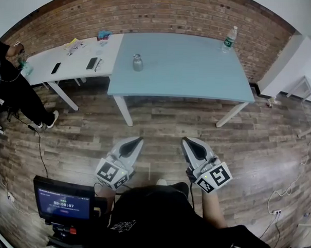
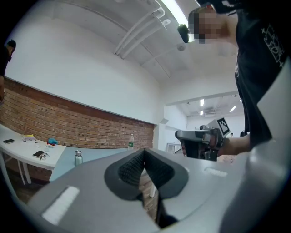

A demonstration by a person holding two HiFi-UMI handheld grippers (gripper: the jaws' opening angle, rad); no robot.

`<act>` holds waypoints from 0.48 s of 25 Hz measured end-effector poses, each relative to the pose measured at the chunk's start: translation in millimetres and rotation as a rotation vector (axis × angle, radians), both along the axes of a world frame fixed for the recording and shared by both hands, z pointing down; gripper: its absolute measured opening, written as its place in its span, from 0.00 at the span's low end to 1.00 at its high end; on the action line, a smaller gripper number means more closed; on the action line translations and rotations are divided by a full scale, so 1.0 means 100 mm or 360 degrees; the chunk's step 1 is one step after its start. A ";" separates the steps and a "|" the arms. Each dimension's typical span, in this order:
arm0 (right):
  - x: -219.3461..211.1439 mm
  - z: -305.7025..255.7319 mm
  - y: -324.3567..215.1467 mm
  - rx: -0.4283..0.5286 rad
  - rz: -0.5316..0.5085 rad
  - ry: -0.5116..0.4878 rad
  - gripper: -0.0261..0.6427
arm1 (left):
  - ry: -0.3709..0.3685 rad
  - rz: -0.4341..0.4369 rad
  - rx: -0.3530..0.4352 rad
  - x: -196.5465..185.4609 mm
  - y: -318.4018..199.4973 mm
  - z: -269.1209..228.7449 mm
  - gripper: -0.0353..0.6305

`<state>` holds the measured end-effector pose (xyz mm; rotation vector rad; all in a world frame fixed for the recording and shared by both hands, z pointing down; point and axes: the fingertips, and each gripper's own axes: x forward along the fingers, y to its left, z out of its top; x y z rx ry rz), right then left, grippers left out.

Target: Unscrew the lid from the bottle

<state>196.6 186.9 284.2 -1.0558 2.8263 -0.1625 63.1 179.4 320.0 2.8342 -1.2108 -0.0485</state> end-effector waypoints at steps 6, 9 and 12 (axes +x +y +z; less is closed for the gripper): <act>-0.10 0.02 0.02 0.0014 -0.0017 0.0004 0.04 | 0.0014 -0.0056 0.0017 -0.12 0.00 0.00 0.05; -0.07 0.00 -0.01 0.0003 -0.0033 0.0010 0.04 | 0.0015 -0.0063 0.0004 -0.10 -0.03 -0.01 0.05; -0.05 -0.02 -0.04 0.0001 -0.0041 0.0016 0.04 | 0.0006 -0.0082 0.0003 -0.09 -0.05 -0.04 0.05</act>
